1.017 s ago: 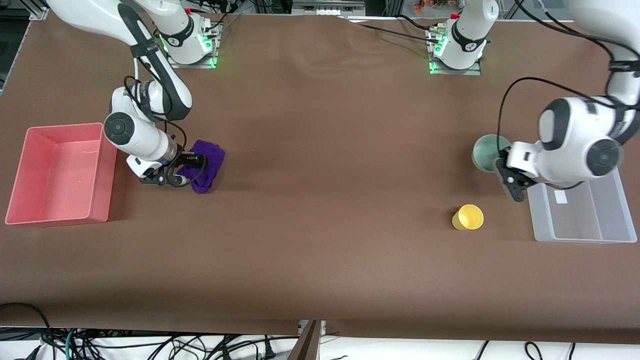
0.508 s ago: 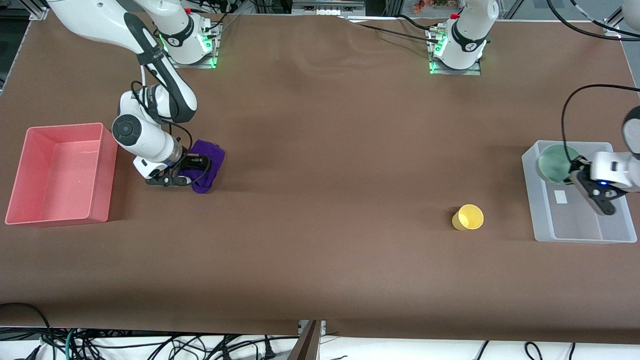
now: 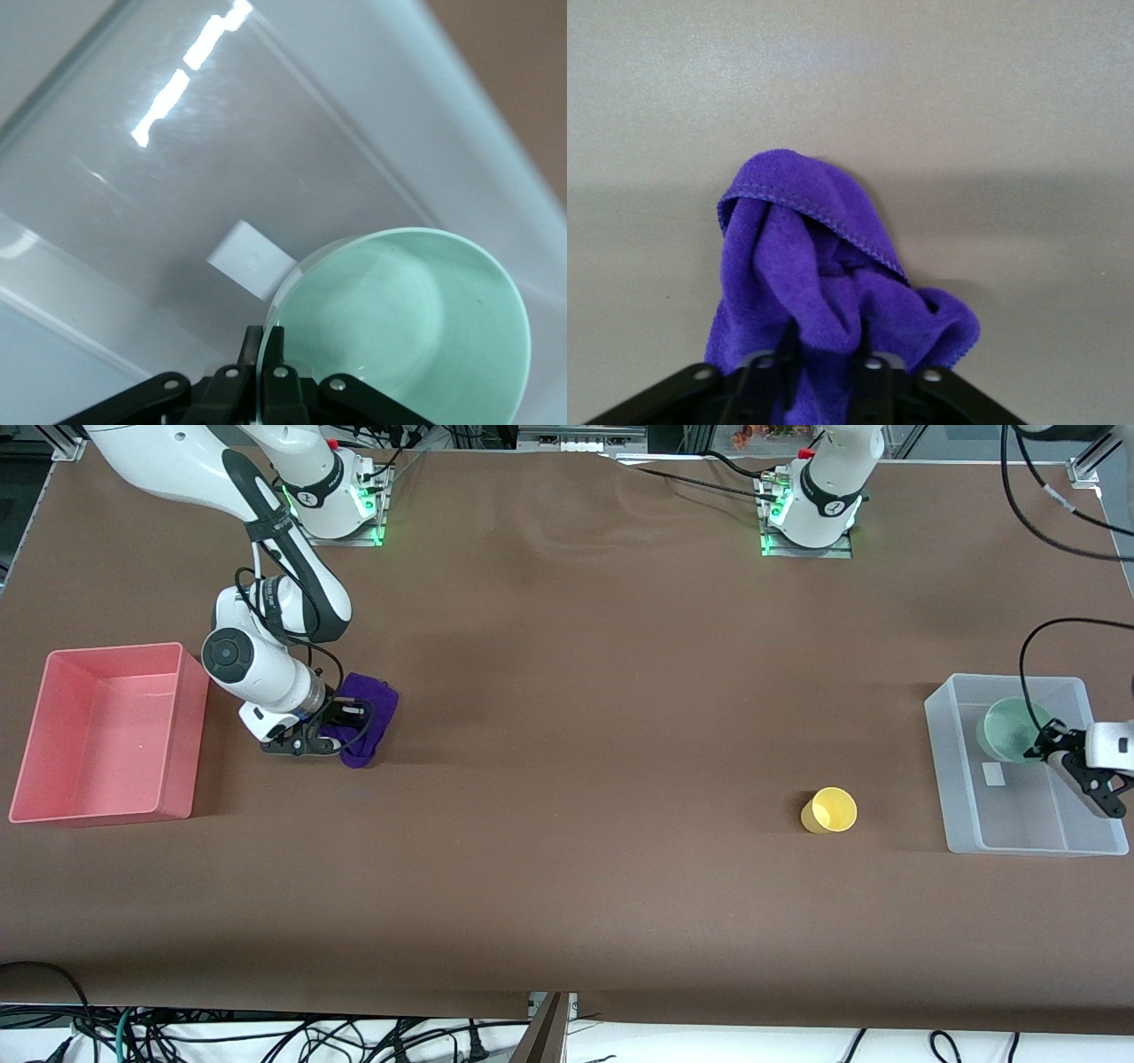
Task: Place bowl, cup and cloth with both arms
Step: 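Carry the bowl into the clear bin while the right gripper grasps the cloth, then release the bowl in the clear bin while the right gripper lifts the cloth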
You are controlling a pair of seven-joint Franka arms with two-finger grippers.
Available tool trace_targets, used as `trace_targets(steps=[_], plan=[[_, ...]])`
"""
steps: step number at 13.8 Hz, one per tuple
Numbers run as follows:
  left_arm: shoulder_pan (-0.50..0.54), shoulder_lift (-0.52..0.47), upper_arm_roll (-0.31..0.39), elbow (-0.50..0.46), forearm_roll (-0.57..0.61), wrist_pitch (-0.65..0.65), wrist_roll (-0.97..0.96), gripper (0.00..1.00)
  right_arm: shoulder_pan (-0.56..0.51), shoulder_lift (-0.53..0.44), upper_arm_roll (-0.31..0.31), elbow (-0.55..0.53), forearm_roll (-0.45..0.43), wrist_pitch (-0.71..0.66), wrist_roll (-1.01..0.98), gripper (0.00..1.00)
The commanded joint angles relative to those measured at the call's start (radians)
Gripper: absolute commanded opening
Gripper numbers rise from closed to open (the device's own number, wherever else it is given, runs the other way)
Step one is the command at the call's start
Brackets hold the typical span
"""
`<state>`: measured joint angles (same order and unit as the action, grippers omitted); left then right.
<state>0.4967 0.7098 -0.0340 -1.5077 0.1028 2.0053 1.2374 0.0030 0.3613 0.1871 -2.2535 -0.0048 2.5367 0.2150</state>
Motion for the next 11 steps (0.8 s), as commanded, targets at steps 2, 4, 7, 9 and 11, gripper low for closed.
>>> trace_targets(steps=[2,4,7,9,11], plan=[[0.010,0.037,-0.011,0.043,0.012,0.044,0.010,0.00,0.006,-0.024,0.003,-0.005,-0.011,-0.010,0.012,0.00],[0.010,0.037,-0.011,0.041,0.011,0.044,0.010,0.57,0.002,-0.059,0.002,0.029,-0.011,-0.060,-0.009,0.00],[0.014,0.019,-0.011,0.046,0.005,0.023,0.008,1.00,-0.004,-0.096,0.000,0.182,-0.009,-0.301,-0.012,0.00],[0.007,-0.035,-0.021,0.056,-0.002,-0.060,0.001,1.00,-0.006,-0.120,-0.006,0.294,-0.009,-0.479,-0.035,0.00],[-0.012,-0.107,-0.053,0.057,-0.003,-0.143,-0.012,1.00,-0.015,-0.128,-0.043,0.433,-0.009,-0.660,-0.118,0.00]])
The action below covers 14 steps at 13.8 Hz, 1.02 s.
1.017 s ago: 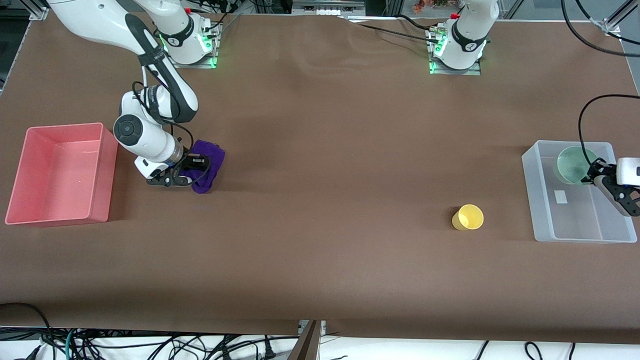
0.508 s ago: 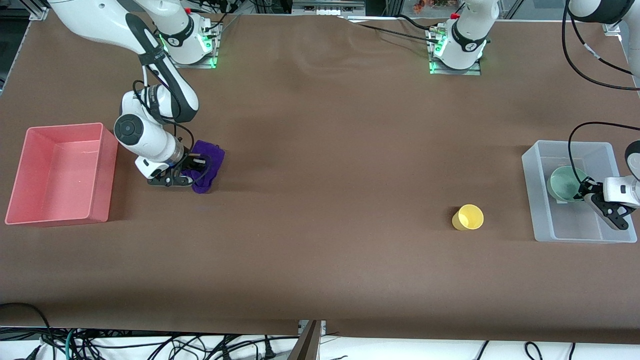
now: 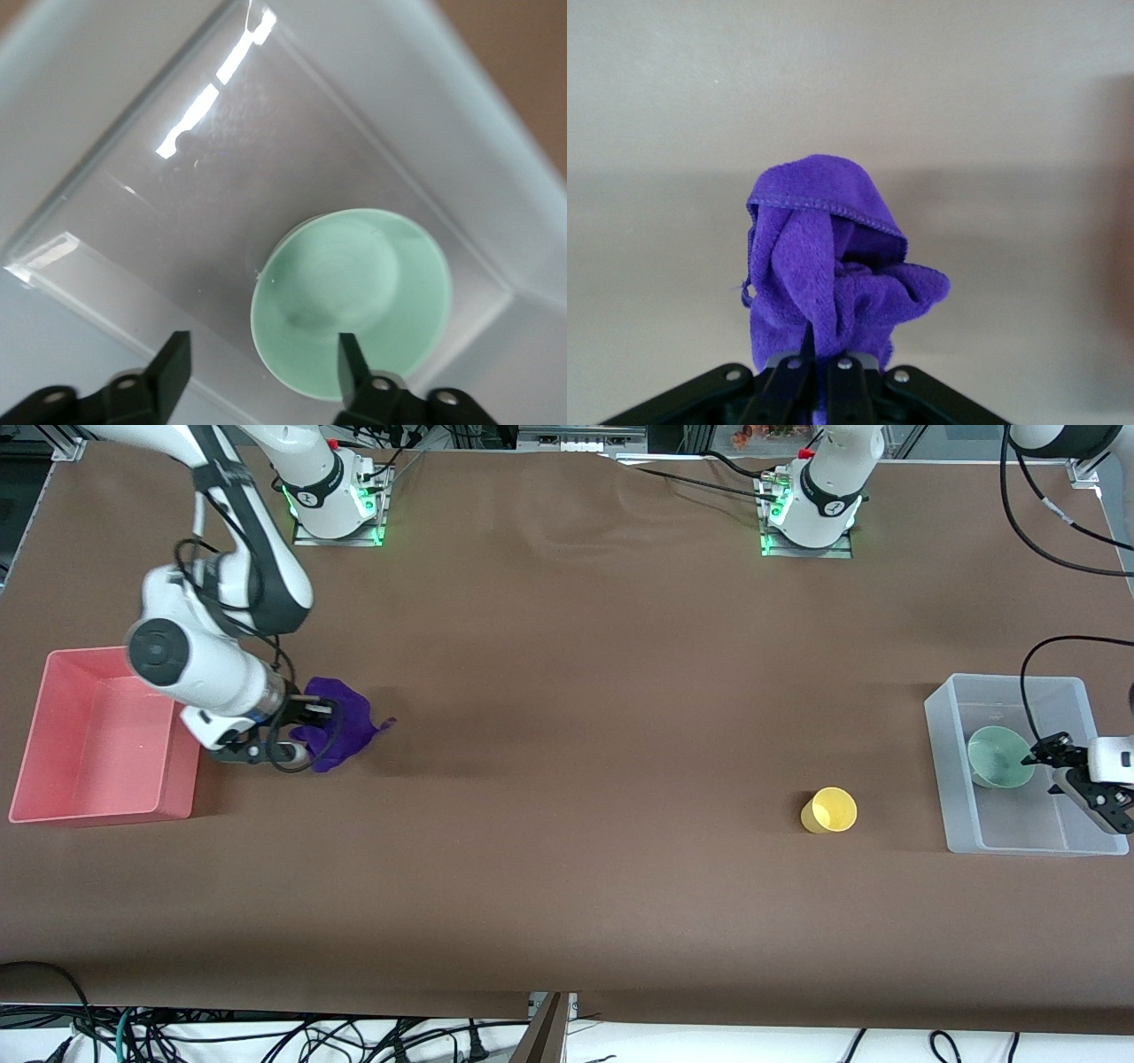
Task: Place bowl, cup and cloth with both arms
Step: 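Release the bowl in the clear bin while the right gripper lifts the cloth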
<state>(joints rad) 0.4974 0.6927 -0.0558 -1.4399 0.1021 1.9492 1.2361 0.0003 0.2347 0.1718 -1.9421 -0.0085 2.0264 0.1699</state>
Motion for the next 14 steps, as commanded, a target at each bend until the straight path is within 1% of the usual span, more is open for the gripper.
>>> trace_targets(steps=[1,3,4,6,8,9,10,11,12,14], plan=[[-0.016,-0.116,-0.060,-0.011,-0.002,-0.125,-0.038,1.00,-0.013,-0.002,-0.050,0.171,-0.005,-0.222,-0.117,0.00],[-0.031,-0.134,-0.129,-0.011,-0.002,-0.174,-0.168,1.00,-0.013,-0.005,-0.125,0.228,-0.007,-0.308,-0.234,0.00],[-0.039,-0.137,-0.180,-0.011,-0.002,-0.191,-0.254,1.00,-0.014,-0.006,-0.180,0.244,-0.007,-0.345,-0.322,0.00],[-0.043,-0.127,-0.252,-0.025,0.001,-0.196,-0.485,1.00,-0.014,-0.002,-0.309,0.252,-0.005,-0.347,-0.534,0.00],[-0.101,-0.104,-0.262,-0.017,-0.002,-0.190,-0.675,1.00,-0.014,0.002,-0.392,0.252,-0.010,-0.336,-0.643,0.00],[-0.129,-0.099,-0.262,-0.025,-0.002,-0.185,-0.746,1.00,-0.016,0.002,-0.422,0.252,-0.034,-0.334,-0.676,0.00],[-0.160,-0.085,-0.262,-0.025,-0.002,-0.181,-0.814,1.00,-0.019,0.003,-0.440,0.252,-0.056,-0.331,-0.703,0.00],[-0.189,-0.082,-0.262,-0.027,-0.001,-0.158,-0.880,1.00,-0.026,0.005,-0.463,0.252,-0.057,-0.325,-0.733,0.00],[-0.210,-0.064,-0.262,-0.034,0.001,-0.114,-0.938,1.00,-0.031,0.008,-0.488,0.250,-0.059,-0.313,-0.769,0.00],[-0.220,-0.027,-0.262,-0.050,-0.002,-0.049,-1.018,1.00,-0.034,0.020,-0.528,0.242,-0.059,-0.264,-0.838,0.00]])
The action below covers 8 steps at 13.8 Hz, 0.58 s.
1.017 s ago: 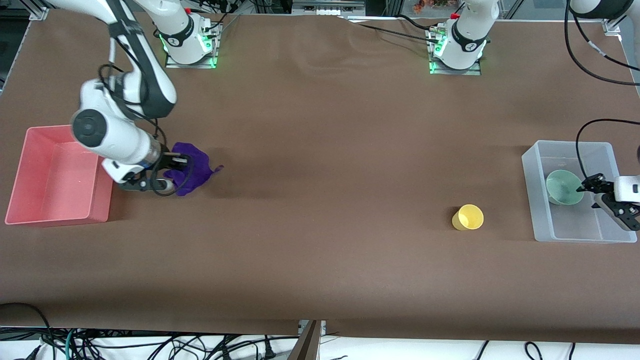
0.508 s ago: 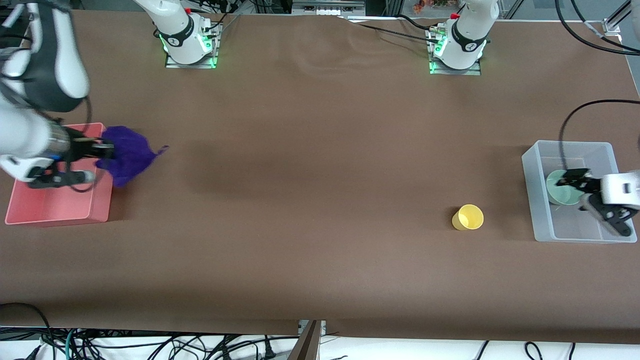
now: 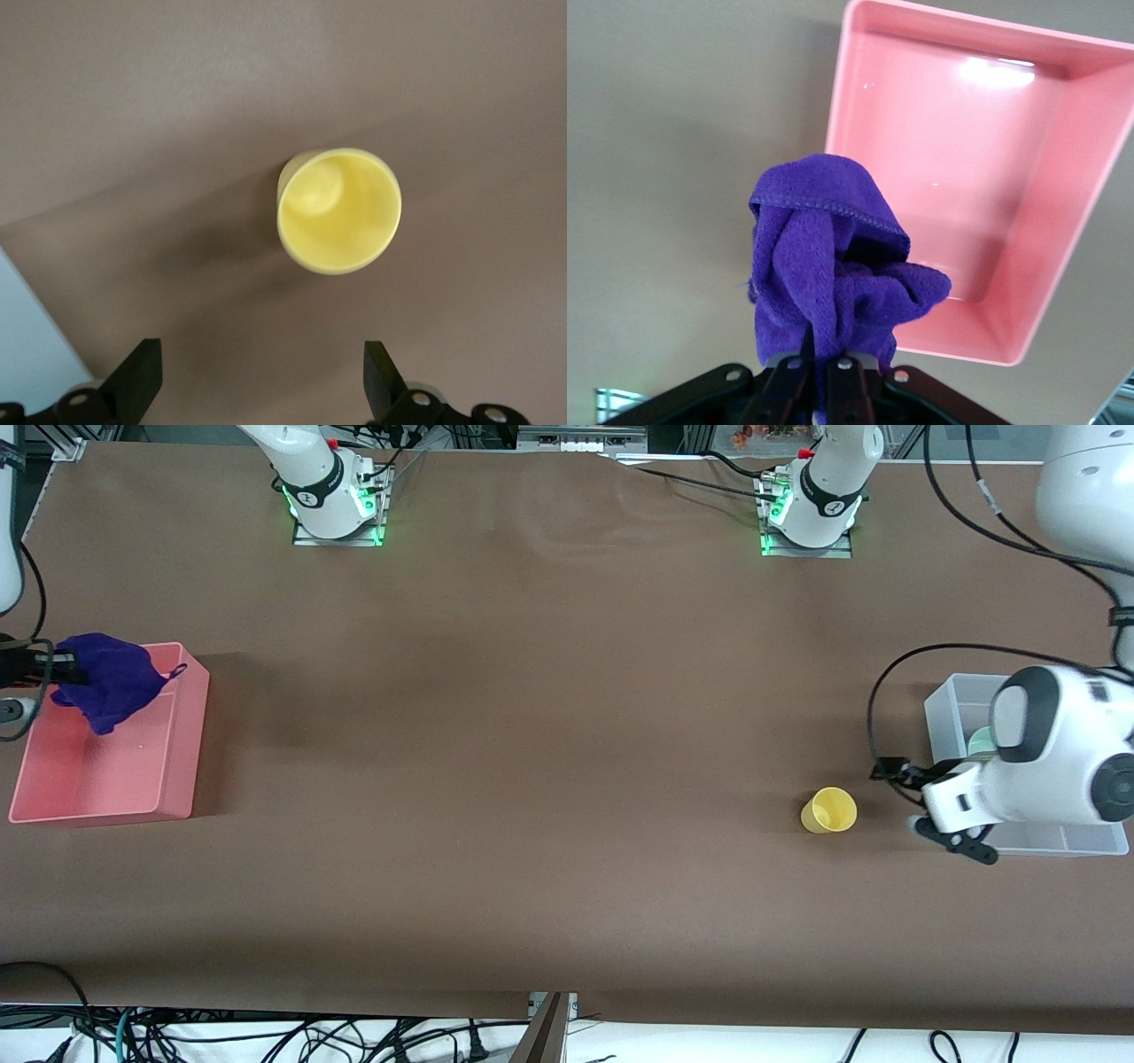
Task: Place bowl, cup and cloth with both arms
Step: 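Grasp the yellow cup with the left gripper while the right gripper lowers the cloth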
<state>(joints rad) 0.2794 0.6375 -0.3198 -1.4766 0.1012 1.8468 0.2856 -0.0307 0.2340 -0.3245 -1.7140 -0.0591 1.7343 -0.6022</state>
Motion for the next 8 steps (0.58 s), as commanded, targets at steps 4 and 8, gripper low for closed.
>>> trace_targets(steps=[4,8], plan=[[-0.022,0.071,0.010,-0.014,0.012,0.176,-0.094,0.99,-0.038,0.085,-0.091,0.011,0.004,0.123,-0.232,0.00],[-0.029,0.142,0.007,-0.011,0.041,0.224,-0.095,0.48,-0.075,0.177,-0.091,0.010,0.045,0.244,-0.278,0.00]])
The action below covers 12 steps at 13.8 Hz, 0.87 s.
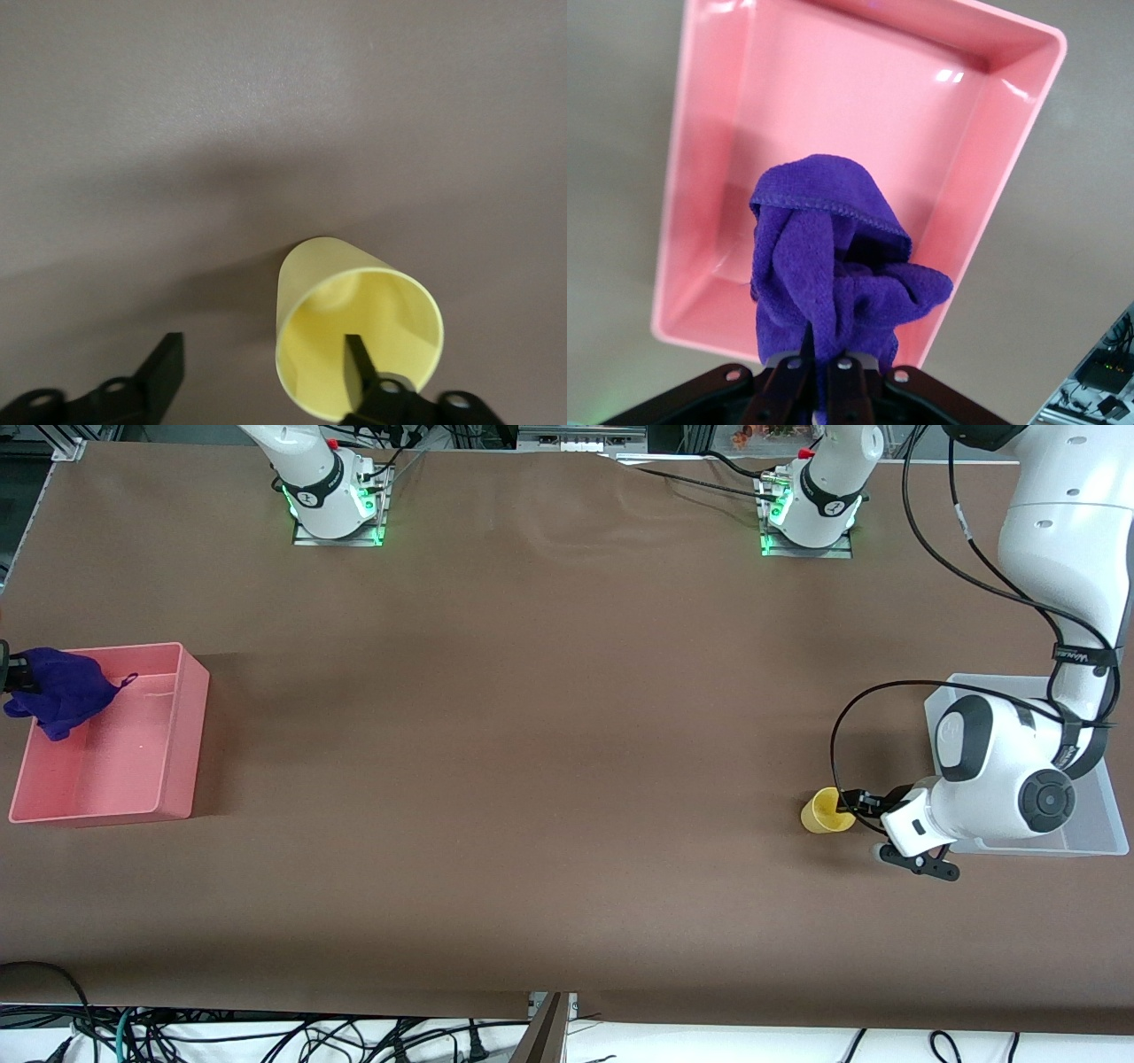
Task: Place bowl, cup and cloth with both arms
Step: 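Grasp the yellow cup with the left gripper while the right gripper lowers the cloth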
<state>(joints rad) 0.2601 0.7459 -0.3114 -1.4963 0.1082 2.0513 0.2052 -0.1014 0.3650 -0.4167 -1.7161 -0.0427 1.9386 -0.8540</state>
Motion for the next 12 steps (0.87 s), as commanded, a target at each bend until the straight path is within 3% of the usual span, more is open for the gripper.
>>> trace_targets(steps=[1,2,3,8,12], plan=[[-0.015,0.035,-0.002,0.010,0.033,0.020,-0.018,0.26,-0.004,0.066,0.001,0.010,0.041,0.049,-0.025,0.00],[-0.022,0.036,-0.002,0.010,0.027,0.020,-0.020,0.08,-0.003,0.075,0.001,0.009,0.053,0.048,-0.014,0.00],[-0.019,0.042,-0.002,0.011,0.024,0.020,-0.018,0.00,-0.003,0.080,0.003,-0.003,0.061,0.049,-0.010,0.00],[-0.021,0.033,-0.002,0.021,0.024,-0.009,-0.020,0.00,-0.001,0.081,0.004,-0.048,0.090,0.040,-0.008,0.00],[-0.007,-0.039,-0.006,0.034,0.022,-0.175,-0.017,0.00,-0.003,0.084,0.003,-0.088,0.098,0.056,0.035,0.00]])
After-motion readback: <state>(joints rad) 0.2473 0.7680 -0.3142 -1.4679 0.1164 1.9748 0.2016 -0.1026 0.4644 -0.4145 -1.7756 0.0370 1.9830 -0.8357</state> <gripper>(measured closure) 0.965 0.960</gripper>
